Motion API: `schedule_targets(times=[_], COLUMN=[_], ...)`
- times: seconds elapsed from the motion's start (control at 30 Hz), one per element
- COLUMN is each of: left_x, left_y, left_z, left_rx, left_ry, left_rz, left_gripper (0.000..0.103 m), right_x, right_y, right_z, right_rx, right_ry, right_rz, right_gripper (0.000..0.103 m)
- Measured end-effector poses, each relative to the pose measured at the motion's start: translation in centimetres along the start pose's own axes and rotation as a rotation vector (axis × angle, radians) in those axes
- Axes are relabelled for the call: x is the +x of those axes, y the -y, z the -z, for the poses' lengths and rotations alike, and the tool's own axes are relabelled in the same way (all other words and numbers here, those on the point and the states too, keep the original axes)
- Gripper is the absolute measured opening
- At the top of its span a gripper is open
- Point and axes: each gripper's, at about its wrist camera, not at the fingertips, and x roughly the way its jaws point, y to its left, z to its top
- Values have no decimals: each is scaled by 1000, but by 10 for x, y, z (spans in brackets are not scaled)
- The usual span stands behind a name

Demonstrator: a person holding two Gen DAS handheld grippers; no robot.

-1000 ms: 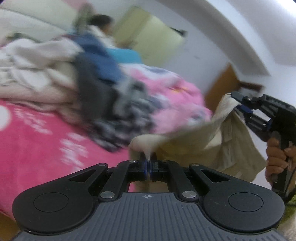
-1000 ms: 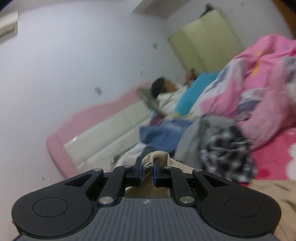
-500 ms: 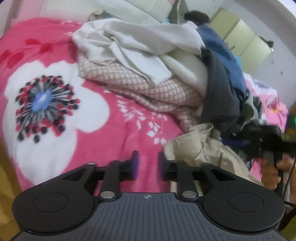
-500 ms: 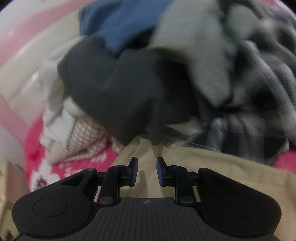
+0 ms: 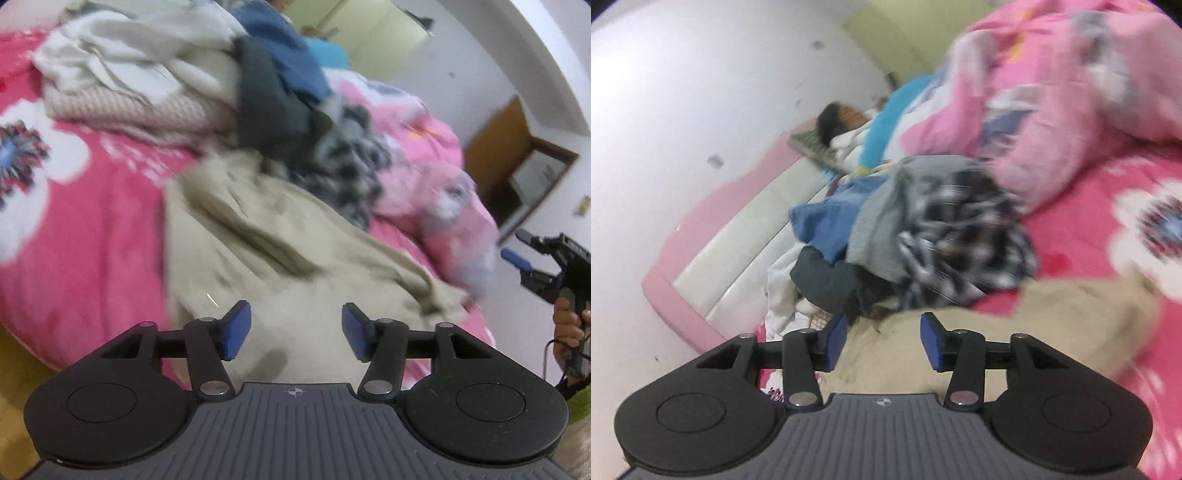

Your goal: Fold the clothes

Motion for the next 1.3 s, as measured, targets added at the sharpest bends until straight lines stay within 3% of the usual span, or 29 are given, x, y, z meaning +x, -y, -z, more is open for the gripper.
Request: schedule_targets(times=[0.13, 0.2, 0.33, 0.47, 0.53, 0.67, 0.7, 0.77, 0.83, 1.0, 1.17, 1.23, 1.3], left_x=[7, 17, 34, 47, 50, 49, 48, 49, 49, 25, -20, -25, -16], left_y=[9, 5, -4, -10, -10, -9, -10, -10, -9, -5, -13, -23, -40], left_z=[29, 34, 32, 29, 28, 25, 24, 19, 15, -7, -27, -28, -24], left_rx=[-34, -83, -184, -258, -266, -269, -268, -257, -239, -193, -180, -187, -210], left_ry=[-35, -48, 3, 60, 92, 173, 193, 214, 236, 357, 489, 483, 397], left_rz=[-12, -45, -97, -144, -157, -192, -191, -196, -200, -161, -119, -127, -146], left_gripper=[61, 61, 61, 61, 59, 40, 26, 16, 9, 8, 7, 7, 8], right_x=[-46, -33, 5, 39, 54, 92, 101, 111, 111, 74, 36, 29, 38], right_y=[34, 53, 104, 128, 133, 148, 151, 155, 146, 102, 44, 26, 20], right_z=[44, 67, 106, 112, 102, 90, 89, 89, 87, 82, 100, 113, 131], right_rx=[104, 191, 461, 596, 596, 618, 617, 622, 592, 497, 389, 334, 257], right_ry=[-10, -45, -106, -89, -61, -45, -37, -11, 8, 31, -44, -82, -135], right_rz=[19, 11, 15, 24, 28, 66, 65, 41, 33, -8, -86, -96, -24], right_gripper=[61, 65, 67, 67, 67, 65, 62, 18, 10, 8, 8, 7, 7])
